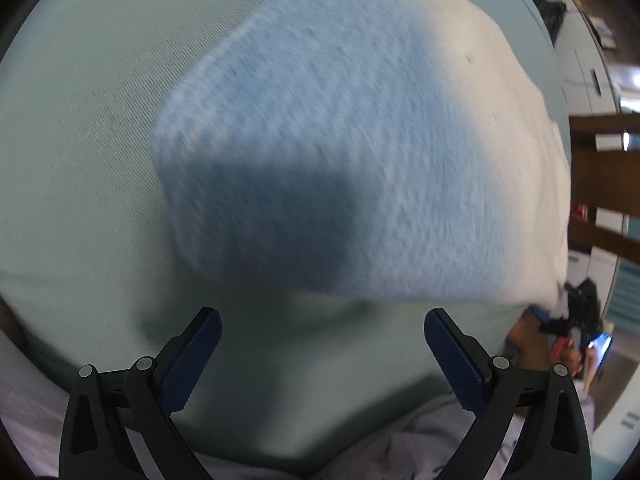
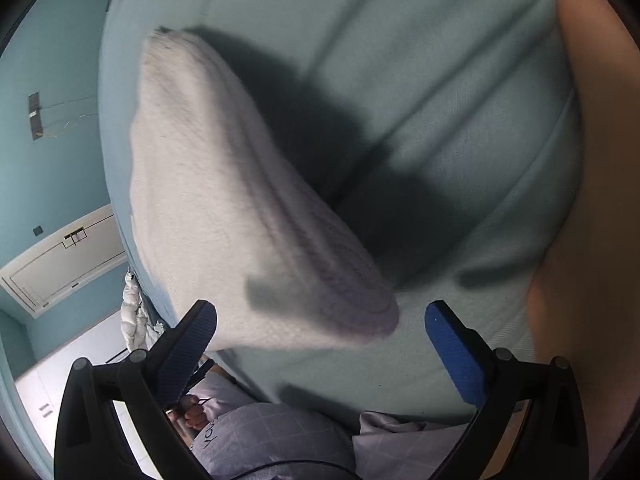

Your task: Fold small clothes

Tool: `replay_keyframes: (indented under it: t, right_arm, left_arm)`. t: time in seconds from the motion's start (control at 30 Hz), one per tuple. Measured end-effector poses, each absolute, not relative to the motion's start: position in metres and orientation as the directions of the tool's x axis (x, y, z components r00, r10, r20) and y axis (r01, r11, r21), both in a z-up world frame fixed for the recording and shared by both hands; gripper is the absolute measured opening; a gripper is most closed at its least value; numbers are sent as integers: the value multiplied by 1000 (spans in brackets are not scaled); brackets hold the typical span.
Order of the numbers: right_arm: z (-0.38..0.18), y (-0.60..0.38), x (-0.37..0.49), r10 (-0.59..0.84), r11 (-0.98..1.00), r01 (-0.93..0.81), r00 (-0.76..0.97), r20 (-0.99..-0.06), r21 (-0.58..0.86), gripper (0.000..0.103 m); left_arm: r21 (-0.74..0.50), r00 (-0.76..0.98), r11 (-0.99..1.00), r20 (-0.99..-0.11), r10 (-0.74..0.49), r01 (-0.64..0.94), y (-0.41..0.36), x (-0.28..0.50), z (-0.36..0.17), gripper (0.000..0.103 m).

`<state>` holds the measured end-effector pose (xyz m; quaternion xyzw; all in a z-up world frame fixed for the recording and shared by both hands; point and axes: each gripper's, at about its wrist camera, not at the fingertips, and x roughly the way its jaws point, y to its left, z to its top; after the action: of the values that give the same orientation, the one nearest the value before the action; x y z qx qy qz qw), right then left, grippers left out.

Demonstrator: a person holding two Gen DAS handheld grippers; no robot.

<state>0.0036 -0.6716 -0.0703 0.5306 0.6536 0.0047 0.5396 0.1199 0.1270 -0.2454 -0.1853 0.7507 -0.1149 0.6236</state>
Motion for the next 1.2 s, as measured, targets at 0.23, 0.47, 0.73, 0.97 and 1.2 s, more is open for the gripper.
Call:
replay_keyframes:
  t: [0.23, 0.47, 0.73, 0.97, 1.2]
  right_arm:
    - [-72, -664, 23, 668, 482, 645, 167, -725, 593, 100]
    - [-58, -645, 34, 619, 585, 567, 151, -771, 580, 54]
    - [-1, -656, 25, 564, 616, 430, 345, -751, 660, 11]
    - [56, -653, 9, 573, 618, 289, 470, -671, 731, 5]
    - [59, -644, 13, 580, 558, 325, 506, -639, 764, 5]
  left_arm:
    - [-434, -166, 841, -849, -502, -324, 115, 139, -272, 101]
    - [-490, -112, 803, -827, -551, -340, 110, 150, -265, 61]
    - [-609, 34, 754, -783, -621, -245, 106, 150, -212, 30]
    - [-640, 57, 736, -761, -646, -221, 114, 154, -202, 29]
    - [-666, 39, 702, -732, -680, -252, 130, 146, -184, 27]
